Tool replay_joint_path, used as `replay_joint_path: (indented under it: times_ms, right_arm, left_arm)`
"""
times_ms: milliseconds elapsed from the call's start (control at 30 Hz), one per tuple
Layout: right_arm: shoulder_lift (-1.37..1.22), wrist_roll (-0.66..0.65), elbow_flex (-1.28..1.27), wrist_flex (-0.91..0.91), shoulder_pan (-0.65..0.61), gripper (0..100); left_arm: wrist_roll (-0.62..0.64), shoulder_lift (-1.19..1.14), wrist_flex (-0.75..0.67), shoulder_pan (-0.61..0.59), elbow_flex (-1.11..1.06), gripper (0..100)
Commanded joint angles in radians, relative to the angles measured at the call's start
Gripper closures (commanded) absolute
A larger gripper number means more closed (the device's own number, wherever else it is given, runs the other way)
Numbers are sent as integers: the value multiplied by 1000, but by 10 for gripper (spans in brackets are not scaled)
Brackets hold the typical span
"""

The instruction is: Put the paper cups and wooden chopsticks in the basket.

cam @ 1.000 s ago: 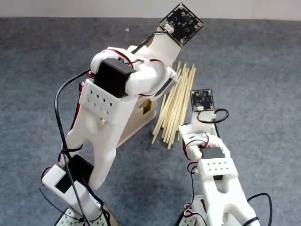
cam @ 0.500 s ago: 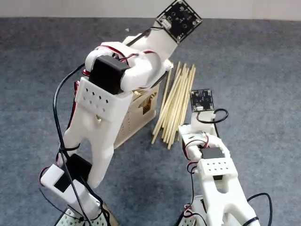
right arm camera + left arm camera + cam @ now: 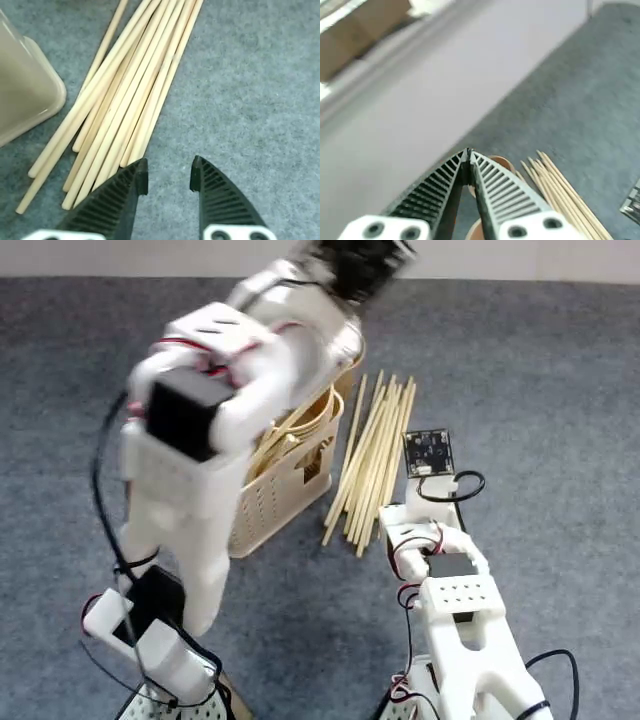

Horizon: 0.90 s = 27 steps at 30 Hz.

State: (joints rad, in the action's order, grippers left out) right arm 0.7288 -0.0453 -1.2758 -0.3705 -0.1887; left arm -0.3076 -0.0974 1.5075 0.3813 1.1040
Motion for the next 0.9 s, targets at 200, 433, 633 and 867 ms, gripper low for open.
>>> replay_joint_path:
  times_ms: [200, 433, 633, 867]
  right_arm:
    - [-1, -11, 4, 15, -25, 850]
    - [-1, -11, 4, 15, -25, 850]
    - [-1, -11, 4, 15, -25, 850]
    - [-1, -11, 4, 15, -25, 850]
  left_arm:
    - [-12, 28, 203, 16, -5, 912]
    - [-18, 30, 245, 36, -136, 829]
    - [-18, 27, 238, 16, -226, 832]
    - [-109, 31, 186, 13, -272, 999]
